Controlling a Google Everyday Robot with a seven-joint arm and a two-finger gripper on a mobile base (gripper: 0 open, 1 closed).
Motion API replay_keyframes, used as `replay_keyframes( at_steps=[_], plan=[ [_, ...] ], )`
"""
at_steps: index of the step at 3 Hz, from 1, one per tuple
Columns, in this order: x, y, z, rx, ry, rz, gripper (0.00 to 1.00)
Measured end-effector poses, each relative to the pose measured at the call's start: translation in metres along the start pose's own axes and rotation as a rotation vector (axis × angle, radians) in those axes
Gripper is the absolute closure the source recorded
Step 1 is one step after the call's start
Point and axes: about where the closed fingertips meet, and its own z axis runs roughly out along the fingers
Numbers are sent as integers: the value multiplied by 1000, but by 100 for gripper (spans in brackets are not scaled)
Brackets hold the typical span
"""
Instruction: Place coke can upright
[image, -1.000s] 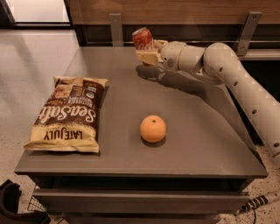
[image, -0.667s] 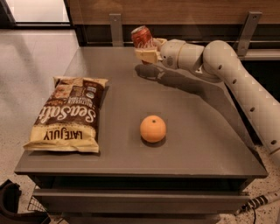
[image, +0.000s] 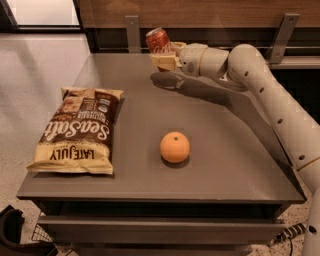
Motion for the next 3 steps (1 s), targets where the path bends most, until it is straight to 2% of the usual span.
replay_keyframes(
  at_steps=[3],
  plan=[
    [-2, -1, -21, 40, 16, -8, 100]
  ],
)
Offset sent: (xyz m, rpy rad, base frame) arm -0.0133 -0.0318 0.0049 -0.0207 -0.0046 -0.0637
